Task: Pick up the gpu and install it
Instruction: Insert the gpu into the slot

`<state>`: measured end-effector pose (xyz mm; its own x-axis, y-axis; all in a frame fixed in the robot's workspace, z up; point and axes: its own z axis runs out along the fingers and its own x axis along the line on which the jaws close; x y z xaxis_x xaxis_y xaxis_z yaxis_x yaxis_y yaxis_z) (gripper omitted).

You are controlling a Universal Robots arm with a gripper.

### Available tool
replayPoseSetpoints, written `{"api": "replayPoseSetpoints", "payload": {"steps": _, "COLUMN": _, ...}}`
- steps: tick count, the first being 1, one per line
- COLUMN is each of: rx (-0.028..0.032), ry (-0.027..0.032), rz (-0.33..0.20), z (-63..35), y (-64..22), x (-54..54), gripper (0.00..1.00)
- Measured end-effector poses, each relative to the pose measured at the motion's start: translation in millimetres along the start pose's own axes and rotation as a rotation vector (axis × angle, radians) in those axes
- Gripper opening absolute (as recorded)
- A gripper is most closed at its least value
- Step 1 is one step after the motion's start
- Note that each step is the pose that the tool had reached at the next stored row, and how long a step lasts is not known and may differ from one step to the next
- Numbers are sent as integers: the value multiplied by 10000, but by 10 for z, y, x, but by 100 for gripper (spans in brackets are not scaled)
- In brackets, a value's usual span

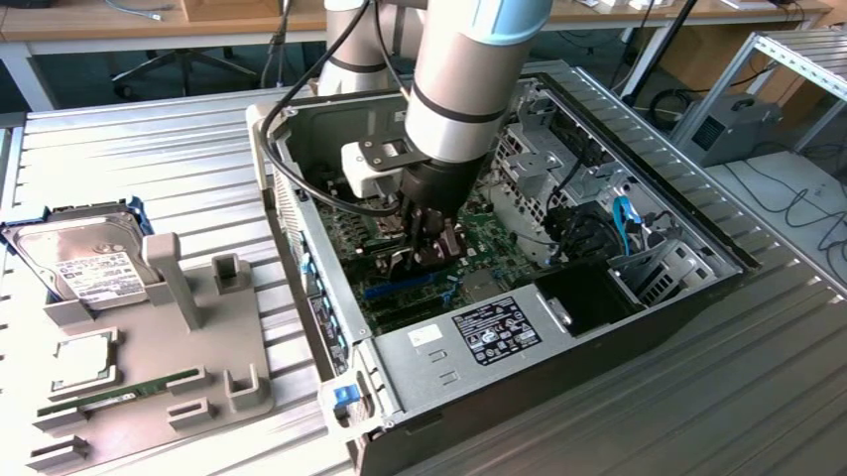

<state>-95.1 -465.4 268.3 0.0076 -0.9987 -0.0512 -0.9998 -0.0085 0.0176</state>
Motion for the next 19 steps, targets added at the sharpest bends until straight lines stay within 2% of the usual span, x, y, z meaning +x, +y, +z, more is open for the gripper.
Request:
{"api": "replayPoseSetpoints", "payload": {"steps": 10, "rx": 13, "ry": -4, "rz": 258, "z": 9, "y": 0, "x": 3, "gripper": 26}}
{"api": "replayPoseSetpoints", "payload": {"steps": 19, "rx": 14, "ry": -4, "rz": 281, "z": 32, "y": 0, "x": 4, "gripper": 26}}
